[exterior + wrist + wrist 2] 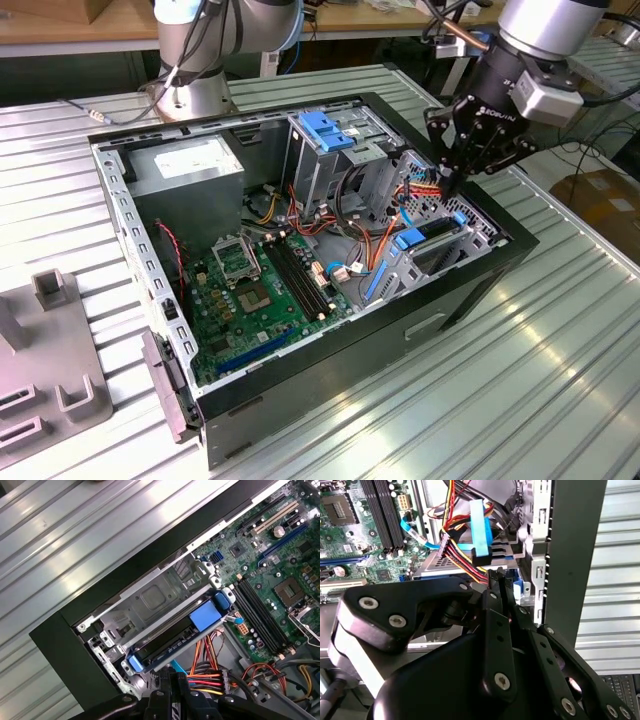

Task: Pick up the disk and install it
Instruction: 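Insert the first disk wire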

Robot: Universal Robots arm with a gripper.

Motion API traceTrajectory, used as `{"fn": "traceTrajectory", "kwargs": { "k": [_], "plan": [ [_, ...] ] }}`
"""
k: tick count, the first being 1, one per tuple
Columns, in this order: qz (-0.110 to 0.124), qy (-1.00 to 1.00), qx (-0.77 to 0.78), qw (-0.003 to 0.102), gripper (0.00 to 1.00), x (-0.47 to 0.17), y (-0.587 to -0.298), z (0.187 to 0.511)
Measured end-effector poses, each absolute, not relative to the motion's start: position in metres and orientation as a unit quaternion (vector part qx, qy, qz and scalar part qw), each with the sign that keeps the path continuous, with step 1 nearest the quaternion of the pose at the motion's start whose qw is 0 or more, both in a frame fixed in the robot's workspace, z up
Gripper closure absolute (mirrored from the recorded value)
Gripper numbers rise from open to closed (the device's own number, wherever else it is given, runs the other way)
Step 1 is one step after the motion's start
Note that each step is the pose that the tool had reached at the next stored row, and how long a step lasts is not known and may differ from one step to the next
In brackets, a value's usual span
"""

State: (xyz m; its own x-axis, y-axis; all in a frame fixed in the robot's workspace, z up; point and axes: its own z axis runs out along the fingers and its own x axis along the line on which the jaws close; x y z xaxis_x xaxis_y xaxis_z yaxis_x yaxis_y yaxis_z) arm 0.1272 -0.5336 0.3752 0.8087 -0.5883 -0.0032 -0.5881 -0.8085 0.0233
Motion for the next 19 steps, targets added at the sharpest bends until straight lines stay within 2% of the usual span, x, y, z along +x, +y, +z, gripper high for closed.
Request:
{"fn": "traceTrajectory", "kwargs": {
  "k": [19],
  "plan": [
    [-0.005,-0.343,0.939,0.012,0.84,0.141,-0.534,0.374]
  ]
}}
